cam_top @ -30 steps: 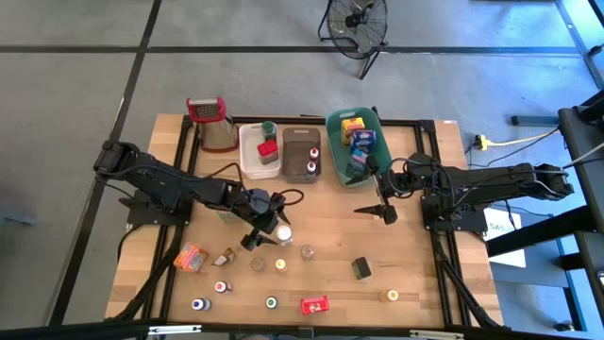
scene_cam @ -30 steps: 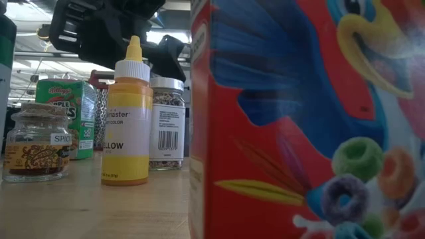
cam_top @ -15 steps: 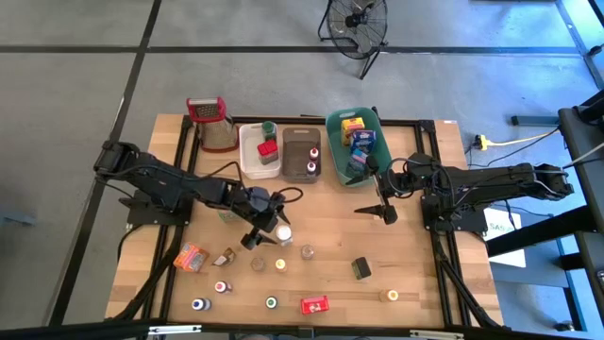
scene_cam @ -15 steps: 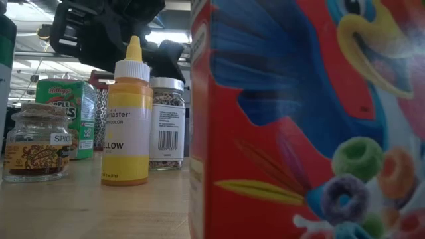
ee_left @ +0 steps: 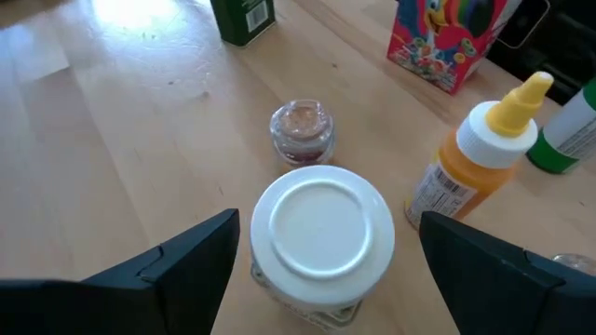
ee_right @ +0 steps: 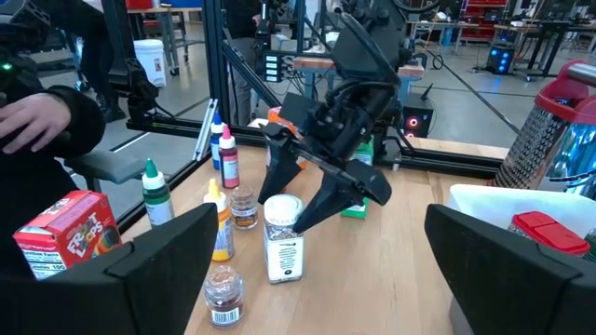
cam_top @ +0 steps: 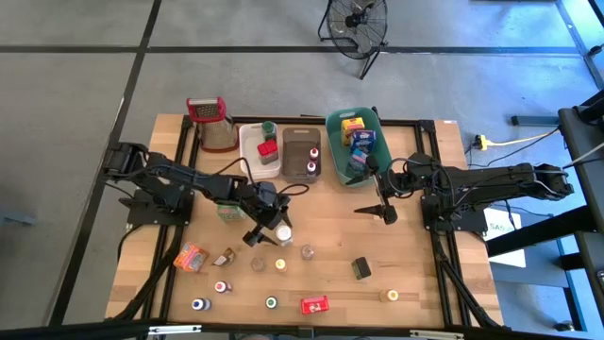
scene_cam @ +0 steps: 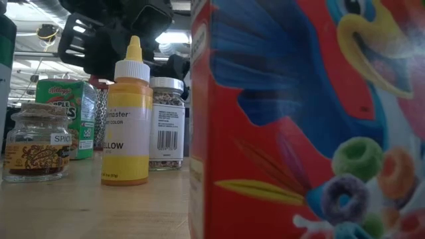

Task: Pick & Place Kitchen Items
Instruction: Put the white spice bottle into the left white bin

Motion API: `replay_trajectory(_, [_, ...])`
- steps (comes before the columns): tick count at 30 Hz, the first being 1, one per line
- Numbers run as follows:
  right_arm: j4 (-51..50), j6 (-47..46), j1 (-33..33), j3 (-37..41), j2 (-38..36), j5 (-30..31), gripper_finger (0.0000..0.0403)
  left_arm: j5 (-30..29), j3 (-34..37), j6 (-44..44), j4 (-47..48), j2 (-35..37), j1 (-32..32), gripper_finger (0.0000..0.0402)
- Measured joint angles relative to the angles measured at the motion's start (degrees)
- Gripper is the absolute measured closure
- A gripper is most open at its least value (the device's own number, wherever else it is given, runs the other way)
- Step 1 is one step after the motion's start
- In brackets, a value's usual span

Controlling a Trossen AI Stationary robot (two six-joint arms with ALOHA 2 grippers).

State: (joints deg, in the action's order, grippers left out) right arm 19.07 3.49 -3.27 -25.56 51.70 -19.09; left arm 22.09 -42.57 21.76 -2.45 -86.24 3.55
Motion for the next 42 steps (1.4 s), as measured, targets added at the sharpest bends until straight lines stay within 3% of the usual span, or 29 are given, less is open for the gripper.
replay_trajectory(23, [0.04,0.0,0.0,0.0,0.02,0.15,0.0018,0.21,0.02,5.47,0.13,-1.34,-1.35,0.0073])
replay_trajectory(28, [0.08,0.02,-0.01,0.0,0.02,0.15,0.0018,3.93,0.04,5.43,-0.63,-2.42,-2.32,0.0073])
replay_trajectory(42, [0.09,0.02,0.0,0.0,0.02,0.13,0.0018,6.44,0.02,7.54,-2.91,-4.16,-3.69,0.0073])
